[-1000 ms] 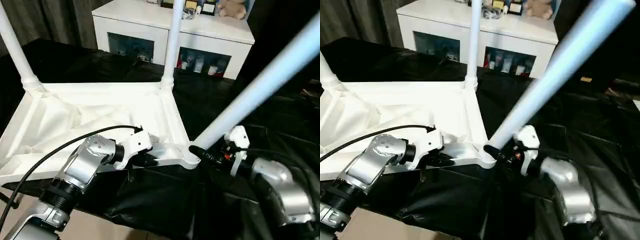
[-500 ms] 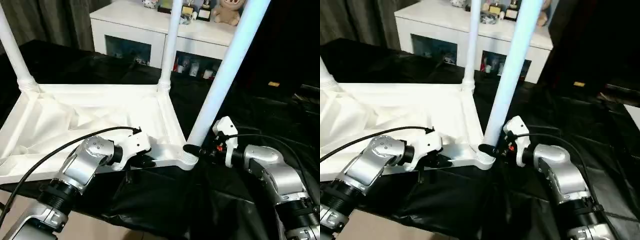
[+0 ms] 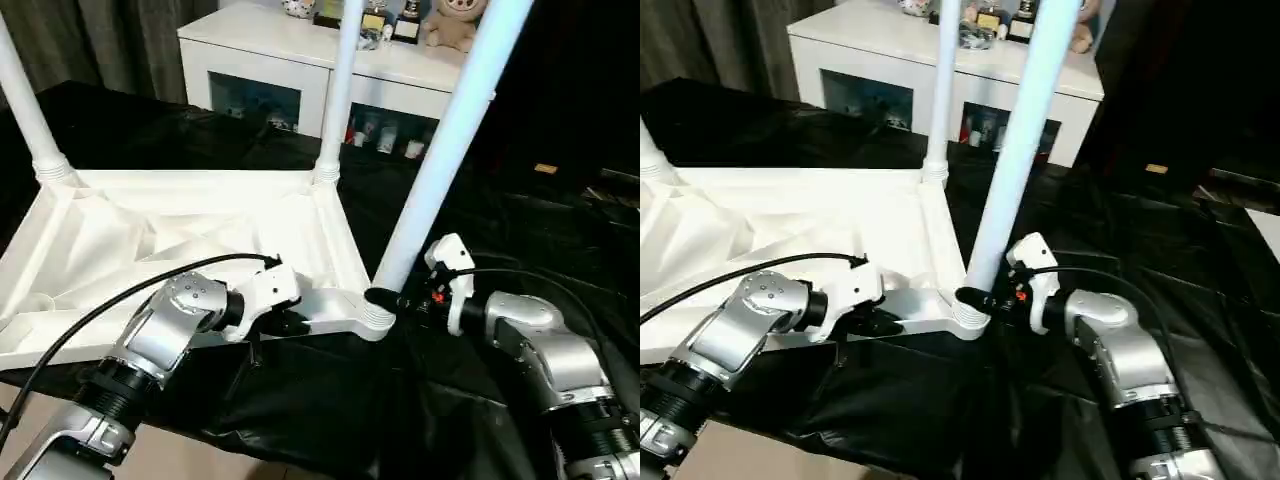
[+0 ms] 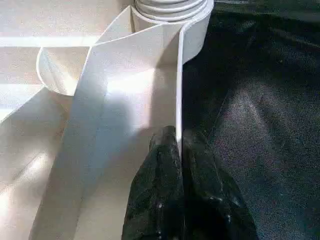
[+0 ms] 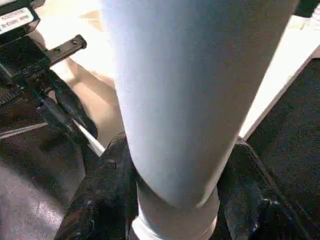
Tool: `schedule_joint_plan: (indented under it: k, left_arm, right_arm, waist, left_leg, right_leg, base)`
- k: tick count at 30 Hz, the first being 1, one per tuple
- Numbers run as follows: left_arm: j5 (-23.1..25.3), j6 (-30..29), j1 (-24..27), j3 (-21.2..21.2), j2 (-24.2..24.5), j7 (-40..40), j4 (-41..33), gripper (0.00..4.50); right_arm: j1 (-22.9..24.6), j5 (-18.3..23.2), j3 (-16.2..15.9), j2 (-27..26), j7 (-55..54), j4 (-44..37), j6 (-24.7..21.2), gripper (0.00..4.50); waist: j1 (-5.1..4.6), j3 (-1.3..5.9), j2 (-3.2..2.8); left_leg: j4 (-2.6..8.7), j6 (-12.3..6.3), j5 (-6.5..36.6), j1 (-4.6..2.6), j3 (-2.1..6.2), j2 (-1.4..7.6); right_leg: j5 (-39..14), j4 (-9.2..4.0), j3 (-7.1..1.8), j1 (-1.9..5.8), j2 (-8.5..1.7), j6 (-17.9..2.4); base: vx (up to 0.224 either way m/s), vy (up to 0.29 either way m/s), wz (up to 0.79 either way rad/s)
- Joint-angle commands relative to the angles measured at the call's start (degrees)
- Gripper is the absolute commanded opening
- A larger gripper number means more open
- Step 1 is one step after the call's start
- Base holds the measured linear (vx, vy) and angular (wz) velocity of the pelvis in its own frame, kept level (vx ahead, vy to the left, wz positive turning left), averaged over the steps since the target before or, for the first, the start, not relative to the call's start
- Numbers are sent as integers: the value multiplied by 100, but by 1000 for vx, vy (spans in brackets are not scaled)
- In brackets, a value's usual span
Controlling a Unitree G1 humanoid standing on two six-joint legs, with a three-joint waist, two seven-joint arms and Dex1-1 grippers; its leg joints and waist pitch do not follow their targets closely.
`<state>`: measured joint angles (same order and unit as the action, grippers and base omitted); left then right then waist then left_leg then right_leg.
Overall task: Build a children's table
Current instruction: Rotate leg to tighten
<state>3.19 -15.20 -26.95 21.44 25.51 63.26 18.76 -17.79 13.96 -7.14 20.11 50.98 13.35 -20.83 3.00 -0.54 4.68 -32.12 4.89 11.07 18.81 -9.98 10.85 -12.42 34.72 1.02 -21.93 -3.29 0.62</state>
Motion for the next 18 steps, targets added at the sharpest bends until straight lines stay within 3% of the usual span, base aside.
schedule_joint_plan:
  k: [1,8,10,11,14,15,17,18]
  left_arm:
    - [-79,110,-124,-99,-136,-176,-105,0]
    - [139,-227,-251,-106,-412,-763,123,0]
    - [194,-688,-422,-94,-958,-1285,300,0]
    - [226,-848,-494,-71,-1169,-1472,358,0]
    - [280,-1146,-696,-19,-1666,-1859,501,0]
    - [264,-1280,-818,-20,-1950,-2029,565,0]
    - [247,-1381,-938,-34,-2223,-2207,628,0]
    - [214,-1487,-1036,-54,-2454,-2341,676,0]
  right_arm:
    - [557,-380,-622,-101,-57,993,-556,186]
    - [282,-638,-318,-553,-1111,1551,-282,186]
    - [-86,-742,-62,-925,-2024,2204,-89,186]
    - [-235,-753,40,-1057,-2346,2444,-9,186]
    - [-573,-665,323,-1346,-2985,2934,187,186]
    - [-746,-601,478,-1480,-3307,3196,300,186]
    - [-908,-548,624,-1601,-3596,3450,401,186]
    - [-1036,-519,723,-1690,-3820,3661,486,186]
  waist:
    - [11,18,-142]
    - [-83,10,-174]
    - [-150,14,-220]
    - [-200,-2,-207]
    - [-216,3,-235]
    - [-222,-8,-237]
    - [-212,-18,-238]
    - [-224,-29,-248]
  left_leg:
    - [483,149,2834,19,180,236]
    - [545,264,3270,-13,247,234]
    - [555,325,3388,-19,270,234]
    - [556,365,3514,-22,294,222]
    - [563,288,3681,-44,324,224]
    - [561,269,3752,-60,314,219]
    - [497,155,3879,-173,293,171]
    - [505,131,3907,-168,301,168]
  right_leg:
    - [-2959,-643,-202,-19,-418,-573]
    - [-3100,-702,-126,-32,-420,-512]
    - [-3077,-701,-92,-35,-426,-558]
    - [-3183,-728,-25,-16,-419,-517]
    - [-3093,-798,54,27,-460,-490]
    - [-3124,-824,67,2,-450,-475]
    - [-3442,-933,142,-76,-450,-358]
    - [-3461,-957,191,-66,-444,-328]
  base:
    - [0,0,0]
    - [0,0,0]
    - [0,0,0]
    - [-59,48,-16]
    - [-20,16,-5]
    - [0,0,0]
    - [0,0,0]
    - [0,0,0]
